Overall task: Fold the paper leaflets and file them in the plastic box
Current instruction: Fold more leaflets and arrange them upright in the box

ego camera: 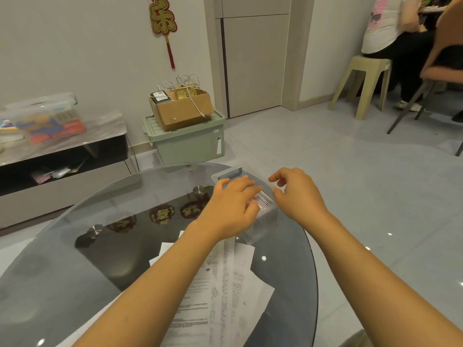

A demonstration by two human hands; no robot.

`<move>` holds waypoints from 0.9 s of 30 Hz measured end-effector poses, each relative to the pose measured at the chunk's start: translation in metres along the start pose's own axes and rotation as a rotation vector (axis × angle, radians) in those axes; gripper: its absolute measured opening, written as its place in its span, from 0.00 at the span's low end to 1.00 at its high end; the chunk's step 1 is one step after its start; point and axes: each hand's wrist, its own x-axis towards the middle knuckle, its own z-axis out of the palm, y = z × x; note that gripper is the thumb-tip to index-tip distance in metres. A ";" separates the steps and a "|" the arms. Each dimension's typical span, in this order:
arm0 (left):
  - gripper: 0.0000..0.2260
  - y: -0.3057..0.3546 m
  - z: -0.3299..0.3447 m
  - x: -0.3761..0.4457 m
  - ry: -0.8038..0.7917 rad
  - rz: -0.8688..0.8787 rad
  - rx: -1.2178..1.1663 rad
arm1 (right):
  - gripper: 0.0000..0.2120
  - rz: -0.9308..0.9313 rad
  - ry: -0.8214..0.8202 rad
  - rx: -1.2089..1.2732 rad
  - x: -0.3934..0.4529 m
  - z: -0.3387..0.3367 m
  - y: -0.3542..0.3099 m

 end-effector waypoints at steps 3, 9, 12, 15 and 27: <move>0.26 0.009 -0.012 -0.027 0.073 -0.076 -0.049 | 0.11 -0.061 -0.007 0.038 -0.014 -0.005 -0.009; 0.18 0.028 -0.027 -0.102 0.083 -0.249 -0.064 | 0.10 -0.213 -0.091 0.080 -0.059 0.001 -0.032; 0.19 0.031 -0.025 -0.144 0.027 -0.357 -0.055 | 0.11 -0.291 -0.175 0.086 -0.089 0.012 -0.044; 0.20 0.029 -0.019 -0.172 -0.019 -0.433 -0.027 | 0.11 -0.360 -0.274 0.063 -0.111 0.021 -0.049; 0.28 0.028 -0.010 -0.236 -0.382 -0.419 0.023 | 0.16 -0.555 -0.569 -0.138 -0.154 0.045 -0.041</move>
